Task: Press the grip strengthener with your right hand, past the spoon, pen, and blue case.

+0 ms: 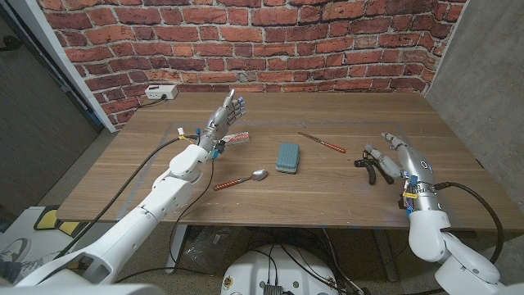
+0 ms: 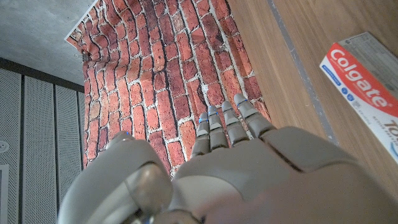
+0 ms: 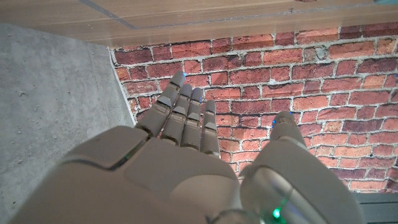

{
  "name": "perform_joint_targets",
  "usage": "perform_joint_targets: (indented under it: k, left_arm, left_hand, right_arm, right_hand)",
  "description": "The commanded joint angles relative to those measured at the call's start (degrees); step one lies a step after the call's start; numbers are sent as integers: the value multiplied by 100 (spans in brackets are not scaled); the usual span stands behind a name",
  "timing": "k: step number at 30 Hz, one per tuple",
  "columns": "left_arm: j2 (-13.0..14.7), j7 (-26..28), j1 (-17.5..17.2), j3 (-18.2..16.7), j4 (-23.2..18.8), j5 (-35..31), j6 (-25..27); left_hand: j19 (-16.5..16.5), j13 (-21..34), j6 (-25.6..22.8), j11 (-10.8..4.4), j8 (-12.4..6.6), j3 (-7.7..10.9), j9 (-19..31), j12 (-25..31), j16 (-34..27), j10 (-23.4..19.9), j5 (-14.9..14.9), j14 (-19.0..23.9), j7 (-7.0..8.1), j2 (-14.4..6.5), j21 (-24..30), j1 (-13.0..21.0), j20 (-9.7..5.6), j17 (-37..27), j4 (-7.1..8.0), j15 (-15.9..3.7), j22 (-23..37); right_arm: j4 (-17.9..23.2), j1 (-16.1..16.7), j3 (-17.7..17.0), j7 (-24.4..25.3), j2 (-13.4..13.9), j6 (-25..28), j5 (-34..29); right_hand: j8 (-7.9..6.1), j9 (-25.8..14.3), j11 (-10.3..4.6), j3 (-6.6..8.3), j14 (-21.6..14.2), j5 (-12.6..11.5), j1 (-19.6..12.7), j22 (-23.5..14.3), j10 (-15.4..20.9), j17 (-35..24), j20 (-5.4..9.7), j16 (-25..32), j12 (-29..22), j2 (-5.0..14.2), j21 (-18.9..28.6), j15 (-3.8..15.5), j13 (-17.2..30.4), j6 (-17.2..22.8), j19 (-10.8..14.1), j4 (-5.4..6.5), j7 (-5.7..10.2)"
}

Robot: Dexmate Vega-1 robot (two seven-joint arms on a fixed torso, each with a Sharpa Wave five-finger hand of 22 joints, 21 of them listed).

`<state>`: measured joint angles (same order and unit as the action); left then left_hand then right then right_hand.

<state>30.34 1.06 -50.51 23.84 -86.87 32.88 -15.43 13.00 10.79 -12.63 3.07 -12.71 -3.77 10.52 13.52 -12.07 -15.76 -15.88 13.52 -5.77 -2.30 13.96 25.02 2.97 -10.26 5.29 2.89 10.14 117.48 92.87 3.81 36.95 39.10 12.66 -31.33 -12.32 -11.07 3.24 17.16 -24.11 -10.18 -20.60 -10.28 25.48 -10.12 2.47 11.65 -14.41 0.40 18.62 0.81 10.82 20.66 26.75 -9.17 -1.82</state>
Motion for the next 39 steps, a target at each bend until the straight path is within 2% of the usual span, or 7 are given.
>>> perform_joint_targets:
  k: [1, 5, 8, 13, 18, 24, 39]
  left_arm:
    - [-51, -89, 80, 25, 54, 36, -18]
    - [1, -205, 48, -14, 90, 104, -75]
    - [56, -303, 59, -24, 161, 122, -82]
    - [108, -367, 18, -56, 191, 177, -85]
    - [168, -375, -109, -120, 107, 205, -183]
    - [286, -322, -300, -200, -57, 204, -231]
    - [191, -521, -266, -190, 182, 342, -348]
  left_hand:
    - [45, 28, -32, 12, 18, -49, 17, -6, 13, -69, 10, 67, -6, -32, -25, 24, 24, -34, 18, 4, 10]
    - [56, 29, -39, 3, 20, -52, 18, -11, 11, -72, 13, 88, 2, -36, -27, 28, 24, -35, 18, -7, 11]
    - [63, 29, -48, 16, 21, -54, 18, -9, 13, -91, 16, 94, 11, -41, -30, 31, 24, -35, 18, -8, 11]
    - [76, 30, -53, -1, 27, -58, 19, -14, 15, -104, 21, 108, 15, -49, -34, 35, 27, -36, 20, -7, 12]
    - [80, 31, -56, -4, 31, -61, 19, -21, 18, -105, 24, 116, 20, -56, -39, 39, 53, -37, 21, -6, 12]
    - [91, 32, -69, -40, 33, -65, 20, -25, 18, -119, 29, 138, 31, -65, -45, 44, 73, -37, 22, -1, 13]
    - [113, 34, -95, -41, 40, -77, 22, -36, 26, -144, 41, 163, 51, -79, -57, 54, 86, -39, 24, -6, 14]
  right_arm:
    - [199, -248, 507, -121, 206, 1327, -438]
    - [215, -340, 744, -157, 273, 1703, -525]
    - [146, -409, 886, -118, 281, 1846, -475]
    - [199, -484, 1090, -236, 369, 2168, -371]
    - [225, -652, 1362, -265, 437, 2629, -453]
    - [237, -870, 1722, -383, 522, 3265, -562]
    - [460, -1312, 2250, -691, 746, 4527, -388]
  right_hand:
    - [-7, -32, -34, 28, -31, -29, -70, -16, 1, -19, 60, -7, -7, 8, -22, 33, 6, 13, -22, -35, 27]
    - [-2, -33, -38, 35, -42, -27, -99, -17, -4, -18, 62, -11, 0, 0, -27, 43, 6, 8, -13, -39, 37]
    - [18, -36, -92, 40, -442, -10, -118, -30, 32, -50, 138, 104, 15, 8, 32, 185, 10, 3, 258, 22, 42]
    - [33, -37, -113, 44, -634, -5, -125, -40, 57, -64, 174, 135, 24, 8, 115, 245, 12, -9, 532, 50, 26]
    - [38, -39, -115, 17, -439, 4, -101, -43, 209, -65, 39, 10, -14, -40, 26, 50, 16, -5, 383, 76, 28]
    - [53, -41, -136, -2, -307, 5, -63, -46, 100, -71, 7, -52, 45, -51, -57, 69, 18, -31, 225, 105, 62]
    - [90, -43, -140, -1, -335, 4, -51, -48, 17, -73, -12, -45, 88, -42, -74, 80, 20, -129, 237, 121, 42]
